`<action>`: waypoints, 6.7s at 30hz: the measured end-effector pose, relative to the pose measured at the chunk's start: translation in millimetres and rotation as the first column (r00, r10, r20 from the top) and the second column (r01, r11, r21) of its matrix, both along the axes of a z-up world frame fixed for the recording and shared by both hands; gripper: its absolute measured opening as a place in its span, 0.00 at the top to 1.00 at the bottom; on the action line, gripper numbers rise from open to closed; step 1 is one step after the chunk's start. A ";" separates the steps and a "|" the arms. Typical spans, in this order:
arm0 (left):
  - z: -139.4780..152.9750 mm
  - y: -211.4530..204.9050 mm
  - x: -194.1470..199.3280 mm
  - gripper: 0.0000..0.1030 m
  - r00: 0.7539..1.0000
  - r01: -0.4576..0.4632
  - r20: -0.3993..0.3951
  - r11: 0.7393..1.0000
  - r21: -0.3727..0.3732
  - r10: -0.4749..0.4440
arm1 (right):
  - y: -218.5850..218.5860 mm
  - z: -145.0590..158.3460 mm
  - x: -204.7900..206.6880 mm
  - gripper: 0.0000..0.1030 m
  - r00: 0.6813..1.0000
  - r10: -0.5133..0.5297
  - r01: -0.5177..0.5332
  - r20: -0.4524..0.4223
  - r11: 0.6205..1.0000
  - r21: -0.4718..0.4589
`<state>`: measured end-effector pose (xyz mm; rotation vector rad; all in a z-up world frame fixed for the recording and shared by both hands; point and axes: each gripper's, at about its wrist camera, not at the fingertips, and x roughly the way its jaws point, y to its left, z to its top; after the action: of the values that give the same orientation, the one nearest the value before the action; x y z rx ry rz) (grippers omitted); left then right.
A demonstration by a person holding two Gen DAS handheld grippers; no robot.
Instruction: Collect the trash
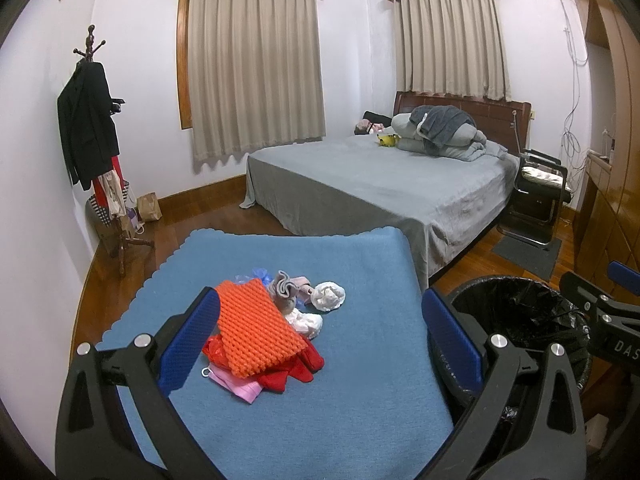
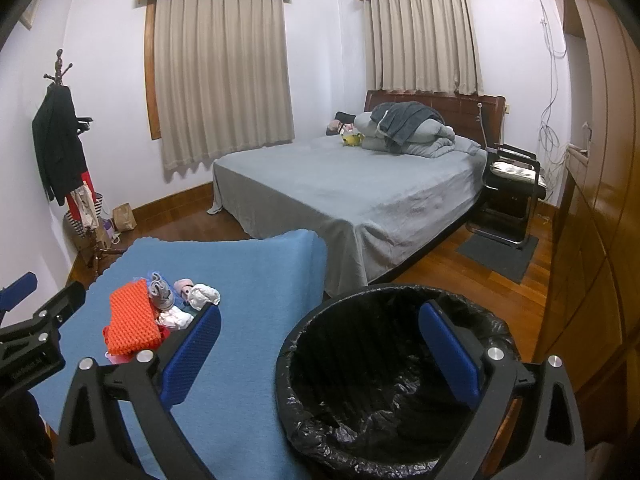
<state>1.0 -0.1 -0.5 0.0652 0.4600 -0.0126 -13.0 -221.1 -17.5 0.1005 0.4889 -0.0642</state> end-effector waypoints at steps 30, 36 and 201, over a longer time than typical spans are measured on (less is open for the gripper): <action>-81.1 91.8 64.4 0.11 0.977 -0.178 -0.111 0.983 0.053 0.183 | 79.7 -61.7 97.9 0.09 0.983 0.176 -0.176 -0.053 0.984 0.009; -105.5 108.4 97.3 0.19 0.969 -0.163 -0.188 0.987 -0.015 0.157 | 93.5 -74.6 122.1 0.15 0.973 0.214 -0.213 -0.091 0.977 0.021; -146.3 183.4 119.2 0.43 0.957 -0.202 -0.211 0.979 -0.006 0.196 | 189.4 -135.3 205.9 0.18 0.872 0.456 -0.439 -0.177 0.890 0.127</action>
<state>120.2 183.3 -146.8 -0.0099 0.6760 0.1742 192.8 -31.6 -152.8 0.0594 0.7095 0.4078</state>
